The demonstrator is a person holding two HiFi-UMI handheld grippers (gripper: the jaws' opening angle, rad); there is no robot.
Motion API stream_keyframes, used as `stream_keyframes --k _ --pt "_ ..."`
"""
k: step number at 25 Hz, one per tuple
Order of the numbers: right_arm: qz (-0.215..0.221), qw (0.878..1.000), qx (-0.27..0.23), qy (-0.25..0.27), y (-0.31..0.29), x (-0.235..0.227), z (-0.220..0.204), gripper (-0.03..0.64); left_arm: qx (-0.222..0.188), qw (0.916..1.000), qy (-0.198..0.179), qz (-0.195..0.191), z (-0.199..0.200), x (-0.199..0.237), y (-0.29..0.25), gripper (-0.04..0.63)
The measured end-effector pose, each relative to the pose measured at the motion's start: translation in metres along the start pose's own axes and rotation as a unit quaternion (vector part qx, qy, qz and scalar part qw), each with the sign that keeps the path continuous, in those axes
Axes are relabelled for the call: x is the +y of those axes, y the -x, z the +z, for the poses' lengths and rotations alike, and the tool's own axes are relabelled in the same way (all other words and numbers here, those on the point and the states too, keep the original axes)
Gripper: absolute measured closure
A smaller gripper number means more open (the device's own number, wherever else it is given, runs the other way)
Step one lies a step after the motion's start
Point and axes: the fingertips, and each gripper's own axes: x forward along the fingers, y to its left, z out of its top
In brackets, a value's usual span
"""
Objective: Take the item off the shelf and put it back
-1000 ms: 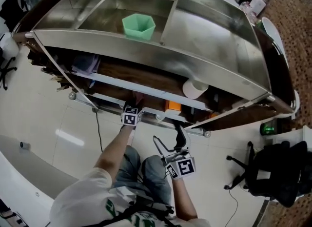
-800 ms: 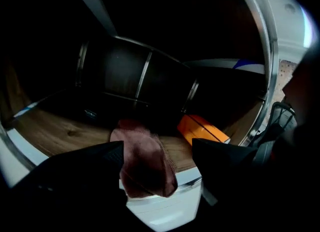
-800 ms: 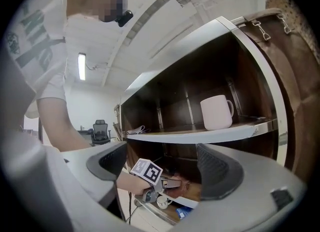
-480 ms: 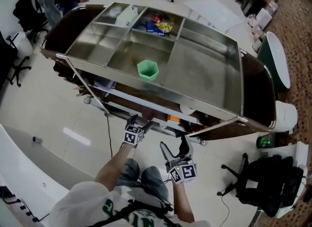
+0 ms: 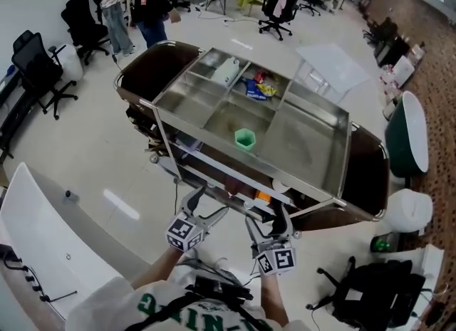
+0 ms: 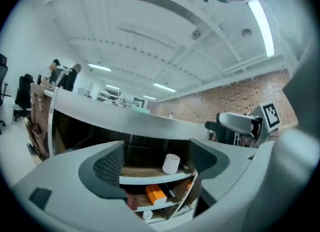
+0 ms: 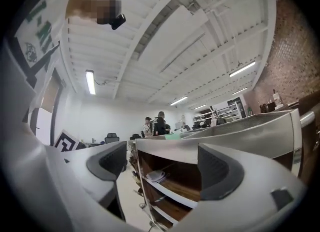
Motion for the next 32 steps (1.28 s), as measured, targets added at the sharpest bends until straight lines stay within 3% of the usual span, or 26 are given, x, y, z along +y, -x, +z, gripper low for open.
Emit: stream_keyframes --k 3,5,7,10,21,32 --pt "-0.008 1.0 -0.019 -0.017 0.004 0.016 0.01 0.164 -0.037 0.9993 0.001 0.001 0.046 -0.008 0.022 0.202" --pt "-0.019 0.999 -0.028 -0.015 0.01 0.024 0.015 0.164 -0.062 0.9978 -0.022 0.007 0.065 -0.01 0.037 0.202" --pt "-0.034 0.999 -0.037 0.021 0.018 0.029 0.026 0.256 -0.075 0.9958 -0.051 0.013 0.076 -0.013 0.05 0.202" --pt "-0.036 0.996 -0.056 0.067 0.022 0.035 0.05 0.262 -0.085 0.9932 -0.078 0.012 0.105 -0.027 0.061 0.202" --pt "-0.025 0.997 -0.031 0.068 0.03 0.049 0.042 0.264 -0.086 0.9916 -0.095 0.015 0.084 -0.02 0.082 0.202" --pt "0.001 0.997 -0.028 0.078 0.022 0.056 0.045 0.262 -0.091 0.9914 -0.086 0.038 0.085 -0.006 0.095 0.204"
